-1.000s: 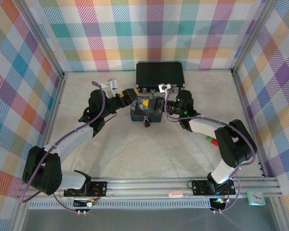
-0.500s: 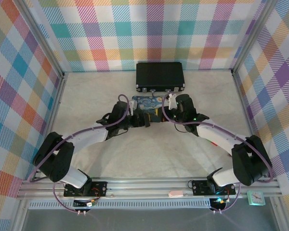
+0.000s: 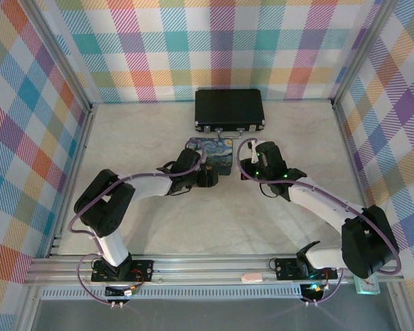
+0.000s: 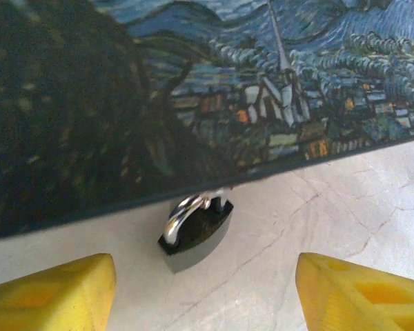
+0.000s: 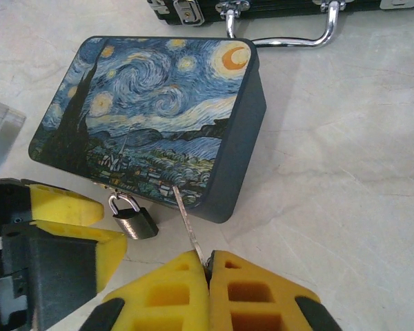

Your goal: Unlock a padlock with a key

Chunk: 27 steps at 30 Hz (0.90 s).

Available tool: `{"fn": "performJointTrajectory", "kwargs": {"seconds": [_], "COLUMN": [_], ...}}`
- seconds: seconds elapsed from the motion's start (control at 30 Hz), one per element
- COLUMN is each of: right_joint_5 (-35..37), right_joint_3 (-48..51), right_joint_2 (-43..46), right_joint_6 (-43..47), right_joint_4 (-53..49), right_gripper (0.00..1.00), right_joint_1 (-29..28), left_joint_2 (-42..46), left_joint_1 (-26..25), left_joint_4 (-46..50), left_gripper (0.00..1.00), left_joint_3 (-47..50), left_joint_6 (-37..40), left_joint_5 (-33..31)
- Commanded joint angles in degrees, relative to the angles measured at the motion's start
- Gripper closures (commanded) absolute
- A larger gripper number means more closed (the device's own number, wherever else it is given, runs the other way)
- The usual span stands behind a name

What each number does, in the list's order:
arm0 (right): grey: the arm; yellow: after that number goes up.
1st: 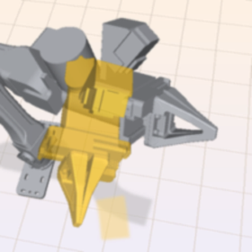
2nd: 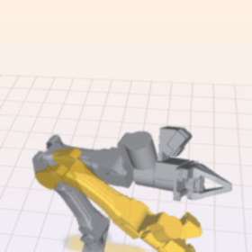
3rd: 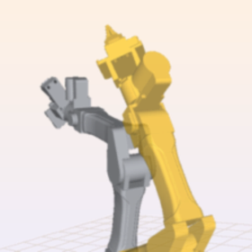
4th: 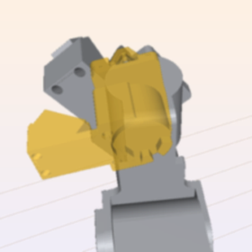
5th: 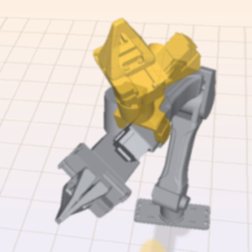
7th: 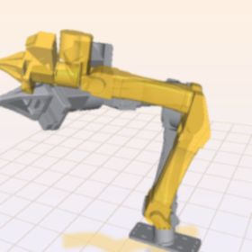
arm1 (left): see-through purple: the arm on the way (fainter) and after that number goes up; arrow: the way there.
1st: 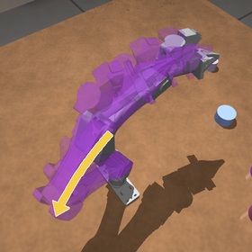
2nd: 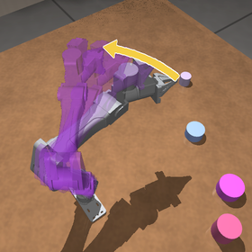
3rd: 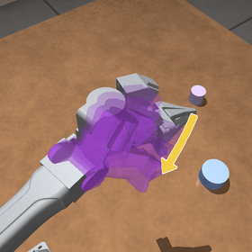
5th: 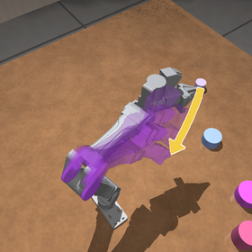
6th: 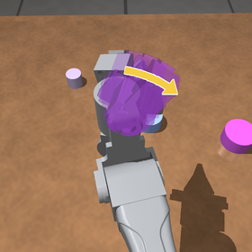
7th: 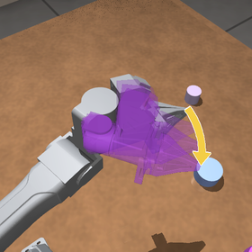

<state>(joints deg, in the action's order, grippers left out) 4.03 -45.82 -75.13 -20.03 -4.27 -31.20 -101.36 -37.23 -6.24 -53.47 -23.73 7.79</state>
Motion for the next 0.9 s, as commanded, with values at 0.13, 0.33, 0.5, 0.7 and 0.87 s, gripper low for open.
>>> {"fn": "performJointTrajectory", "kwargs": {"seconds": [0.13,0.33,0.5,0.7,0.87], "right_joint_5": [0.7,0.6,0.7,0.4,-1.2], "right_joint_3": [1.3,1.9,2.1,1.8,1.7], "right_joint_2": [2.4,3.0,3.3,3.0,1.8], "right_joint_6": [0.6,0.4,0.2,0.3,-0.3], "right_joint_4": [1.7,2.2,1.7,1.3,1.1], "right_gripper": [1.0,1.0,1.0,1.0,1.0], "right_joint_1": [0.1,0.1,0.1,0.1,0.1], "left_joint_2": [-4.4,-7.9,-8.2,-7.6,-4.2], "left_joint_1": [-3.1,-3.2,-3.2,-3.1,-2.0], "left_joint_4": [-3.0,-4.1,-4.9,-5.1,-4.7], "left_gripper": [0.41,0.56,0.61,0.79,0.98], "left_joint_3": [-2.9,-3.4,-3.0,-2.0,1.2], "left_joint_6": [0.9,-1.2,-1.6,-2.5,-6.7], "left_joint_5": [-8.0,-11.6,-12.8,-12.1,-10.0]}}
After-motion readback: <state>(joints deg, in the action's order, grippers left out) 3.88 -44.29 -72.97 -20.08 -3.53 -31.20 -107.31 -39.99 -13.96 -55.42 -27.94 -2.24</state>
